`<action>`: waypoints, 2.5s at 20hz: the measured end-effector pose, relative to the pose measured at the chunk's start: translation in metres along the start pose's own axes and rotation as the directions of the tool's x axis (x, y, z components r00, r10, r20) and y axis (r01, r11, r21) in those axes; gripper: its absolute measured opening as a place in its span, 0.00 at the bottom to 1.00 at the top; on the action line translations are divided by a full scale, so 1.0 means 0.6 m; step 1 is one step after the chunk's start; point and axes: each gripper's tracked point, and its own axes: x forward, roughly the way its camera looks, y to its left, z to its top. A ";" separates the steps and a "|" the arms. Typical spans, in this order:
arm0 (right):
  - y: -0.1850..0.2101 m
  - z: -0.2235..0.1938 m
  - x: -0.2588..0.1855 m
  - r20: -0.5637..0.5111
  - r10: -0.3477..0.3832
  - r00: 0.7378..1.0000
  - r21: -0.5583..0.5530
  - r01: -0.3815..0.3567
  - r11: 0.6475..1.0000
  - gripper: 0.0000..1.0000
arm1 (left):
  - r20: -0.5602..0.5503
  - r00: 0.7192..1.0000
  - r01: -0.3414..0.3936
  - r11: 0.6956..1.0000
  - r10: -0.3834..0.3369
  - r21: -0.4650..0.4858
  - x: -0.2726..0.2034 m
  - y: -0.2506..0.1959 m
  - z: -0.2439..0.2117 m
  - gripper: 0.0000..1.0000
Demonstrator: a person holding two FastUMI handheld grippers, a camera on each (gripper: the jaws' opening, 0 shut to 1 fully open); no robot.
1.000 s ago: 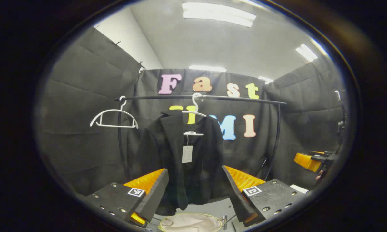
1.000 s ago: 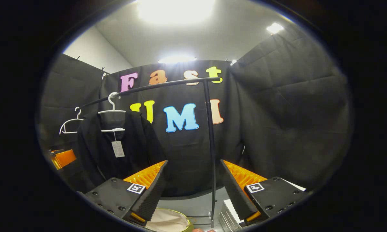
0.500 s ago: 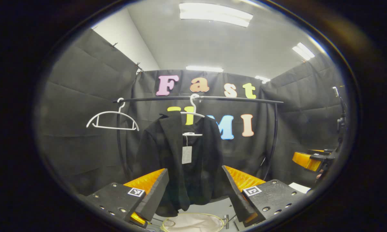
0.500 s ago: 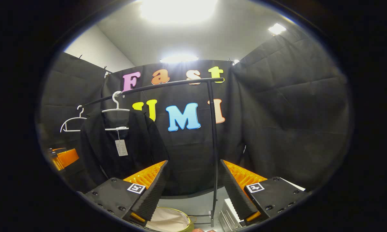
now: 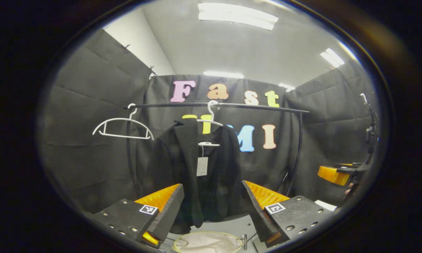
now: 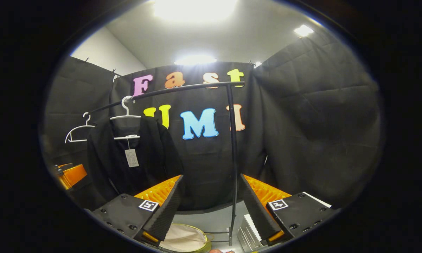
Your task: Grasp the clothes on the hanger with both hands and then place them into the laundry hamper below.
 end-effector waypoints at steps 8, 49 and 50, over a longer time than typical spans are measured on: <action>0.072 0.000 0.087 -0.014 0.117 0.993 -0.007 -0.117 0.993 0.97 | -0.021 0.994 -0.102 0.994 0.103 0.031 0.040 0.039 0.004 0.95; 0.462 -0.007 0.493 -0.066 0.606 0.793 -0.048 -0.609 0.791 0.94 | -0.086 0.805 -0.587 0.809 0.587 0.020 0.378 0.157 0.006 0.95; 0.464 -0.007 0.499 -0.061 0.605 0.794 -0.049 -0.608 0.793 0.94 | -0.086 0.805 -0.588 0.809 0.587 0.021 0.381 0.159 0.005 0.95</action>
